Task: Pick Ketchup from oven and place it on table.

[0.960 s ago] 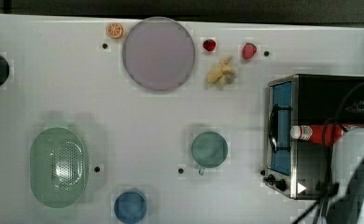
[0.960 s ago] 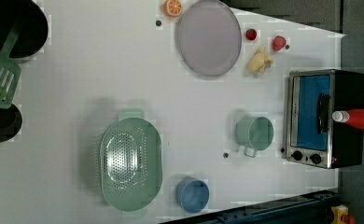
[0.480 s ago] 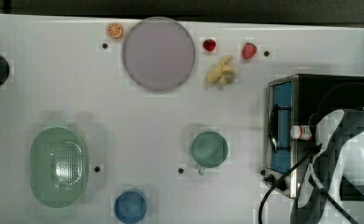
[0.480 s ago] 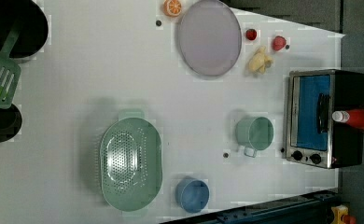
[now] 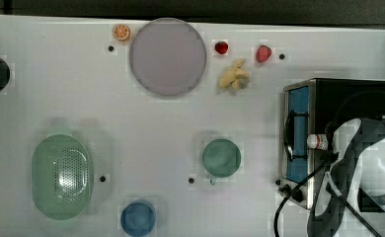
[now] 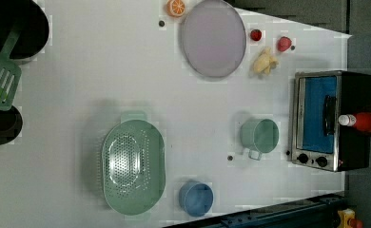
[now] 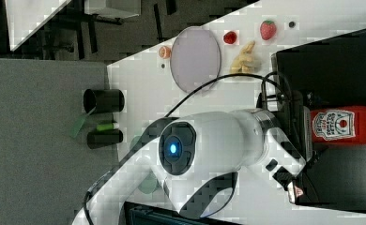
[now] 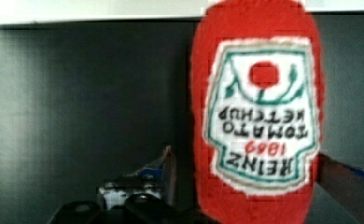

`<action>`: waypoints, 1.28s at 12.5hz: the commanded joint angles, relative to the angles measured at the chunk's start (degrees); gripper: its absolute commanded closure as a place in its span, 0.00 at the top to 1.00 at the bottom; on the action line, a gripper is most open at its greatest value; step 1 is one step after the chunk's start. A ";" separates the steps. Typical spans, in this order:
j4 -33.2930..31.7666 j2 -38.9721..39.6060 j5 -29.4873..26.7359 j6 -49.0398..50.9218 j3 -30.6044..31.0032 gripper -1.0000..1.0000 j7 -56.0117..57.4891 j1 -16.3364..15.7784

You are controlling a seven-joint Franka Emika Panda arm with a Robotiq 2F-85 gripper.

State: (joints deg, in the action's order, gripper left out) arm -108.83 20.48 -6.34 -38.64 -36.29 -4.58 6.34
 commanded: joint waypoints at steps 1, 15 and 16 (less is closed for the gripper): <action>1.35 -0.63 -1.23 -0.48 0.42 0.71 1.42 1.01; 10.04 -15.38 1.17 21.69 20.86 0.60 1.42 -12.87; 9.94 -15.45 1.17 21.73 24.09 0.60 1.42 -13.60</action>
State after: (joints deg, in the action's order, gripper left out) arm -100.27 5.37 -5.37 -18.55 -12.83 -4.59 -5.01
